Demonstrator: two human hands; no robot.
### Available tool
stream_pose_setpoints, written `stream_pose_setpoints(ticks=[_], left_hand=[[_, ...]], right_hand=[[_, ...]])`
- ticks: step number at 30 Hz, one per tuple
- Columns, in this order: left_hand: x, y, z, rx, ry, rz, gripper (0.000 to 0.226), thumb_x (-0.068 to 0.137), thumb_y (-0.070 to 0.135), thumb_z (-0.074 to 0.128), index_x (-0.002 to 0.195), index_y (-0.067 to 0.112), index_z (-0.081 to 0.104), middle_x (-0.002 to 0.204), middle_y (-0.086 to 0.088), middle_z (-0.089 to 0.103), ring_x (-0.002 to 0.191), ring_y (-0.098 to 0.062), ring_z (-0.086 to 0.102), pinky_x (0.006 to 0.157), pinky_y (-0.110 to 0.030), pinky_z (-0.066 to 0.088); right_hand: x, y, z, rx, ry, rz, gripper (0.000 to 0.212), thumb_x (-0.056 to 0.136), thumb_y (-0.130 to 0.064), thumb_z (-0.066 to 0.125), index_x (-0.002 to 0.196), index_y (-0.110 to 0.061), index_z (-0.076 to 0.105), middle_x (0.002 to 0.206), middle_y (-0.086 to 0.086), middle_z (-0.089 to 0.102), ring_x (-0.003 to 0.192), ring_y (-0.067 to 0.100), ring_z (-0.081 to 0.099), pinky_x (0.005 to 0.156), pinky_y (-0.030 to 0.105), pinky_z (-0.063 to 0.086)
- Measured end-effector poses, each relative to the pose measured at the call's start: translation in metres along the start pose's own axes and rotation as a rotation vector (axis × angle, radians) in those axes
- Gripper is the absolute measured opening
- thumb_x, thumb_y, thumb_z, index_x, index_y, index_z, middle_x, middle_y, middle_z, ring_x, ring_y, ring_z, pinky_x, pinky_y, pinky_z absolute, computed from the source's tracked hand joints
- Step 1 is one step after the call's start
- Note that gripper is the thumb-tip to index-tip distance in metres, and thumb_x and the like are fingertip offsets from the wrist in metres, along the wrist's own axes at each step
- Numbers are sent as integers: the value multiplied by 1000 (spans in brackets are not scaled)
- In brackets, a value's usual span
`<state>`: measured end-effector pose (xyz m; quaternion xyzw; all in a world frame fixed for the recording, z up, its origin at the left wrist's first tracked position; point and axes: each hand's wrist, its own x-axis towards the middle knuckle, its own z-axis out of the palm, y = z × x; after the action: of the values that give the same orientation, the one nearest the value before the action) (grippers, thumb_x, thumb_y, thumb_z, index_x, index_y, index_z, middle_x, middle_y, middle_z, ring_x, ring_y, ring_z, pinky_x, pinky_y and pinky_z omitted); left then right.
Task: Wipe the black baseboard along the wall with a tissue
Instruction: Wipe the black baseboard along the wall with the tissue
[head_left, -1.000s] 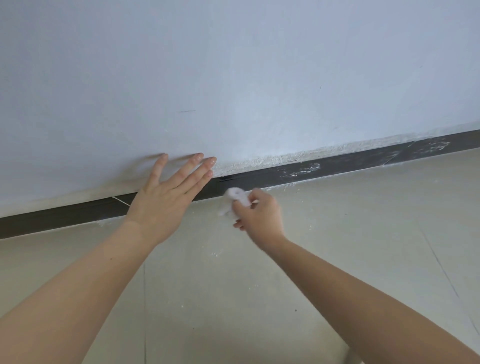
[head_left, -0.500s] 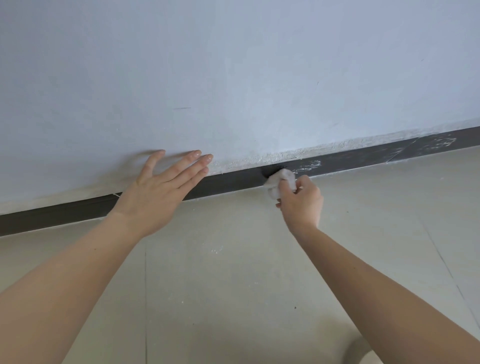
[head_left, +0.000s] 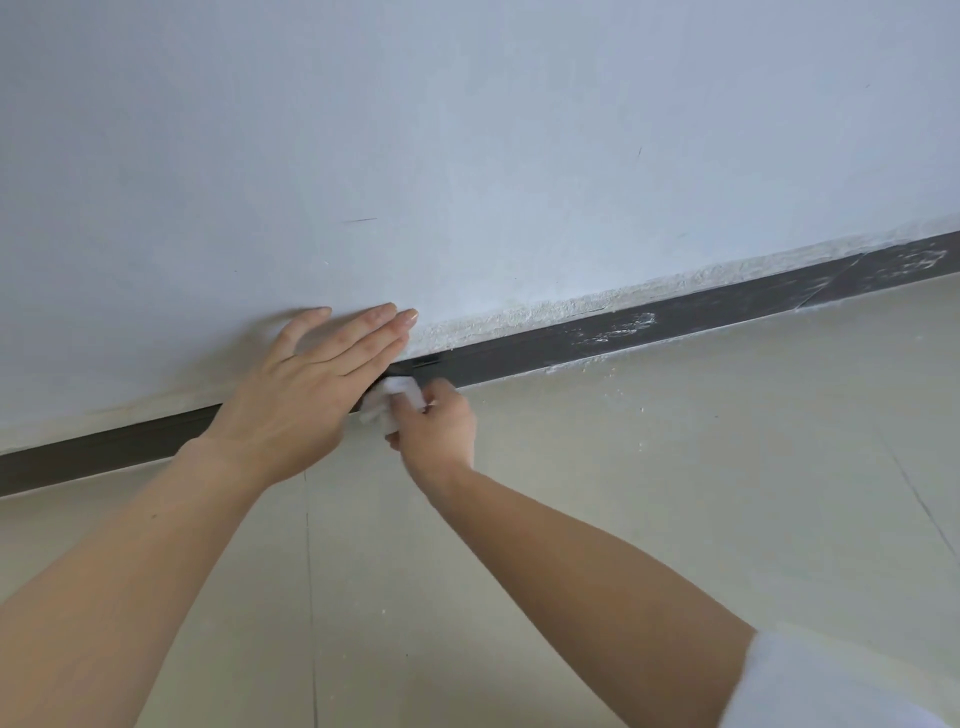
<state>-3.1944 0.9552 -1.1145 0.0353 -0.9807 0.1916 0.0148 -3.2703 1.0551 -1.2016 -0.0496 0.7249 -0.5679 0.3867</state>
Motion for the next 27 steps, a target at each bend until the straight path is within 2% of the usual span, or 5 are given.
stream_pose_setpoints(ticks=[5, 11, 14, 18, 27], left_hand=[[-2, 2, 7, 71, -1, 9, 69, 81, -4, 13, 148, 10, 23, 157, 3, 16, 143, -13, 16, 114, -40, 11], [0, 18, 7, 84, 0, -42, 72, 77, -4, 23, 148, 8, 21, 158, -2, 12, 145, -18, 11, 114, -47, 11], [13, 39, 2, 5, 20, -42, 78, 71, -3, 32, 148, 9, 25, 158, -3, 13, 143, -23, 17, 107, -44, 22], [45, 62, -2, -63, 28, 17, 72, 70, -1, 28, 141, 6, 38, 151, -5, 32, 126, -26, 37, 91, -39, 30], [56, 73, -6, -27, -94, -64, 77, 58, 6, 60, 134, 4, 48, 133, -10, 47, 104, -30, 44, 77, -40, 31]], right_hand=[[21, -2, -84, -126, 208, -68, 28, 75, -27, 65, 61, -20, 42, 65, 15, 64, 68, 37, 67, 60, 54, 55], [26, -11, -150, -26, 455, -95, 27, 85, -24, 61, 67, -14, 44, 55, 1, 61, 50, 24, 62, 58, 40, 55], [13, -7, -146, -216, 321, -183, 31, 85, -30, 60, 64, -17, 41, 58, 5, 58, 57, 32, 64, 51, 38, 49], [7, -5, -115, -452, 90, -282, 28, 87, -27, 57, 69, -17, 38, 59, 3, 52, 52, 19, 43, 50, 31, 34], [34, -19, -171, -534, 282, -266, 17, 85, -21, 53, 75, -12, 43, 58, 0, 44, 55, 19, 41, 51, 32, 30]])
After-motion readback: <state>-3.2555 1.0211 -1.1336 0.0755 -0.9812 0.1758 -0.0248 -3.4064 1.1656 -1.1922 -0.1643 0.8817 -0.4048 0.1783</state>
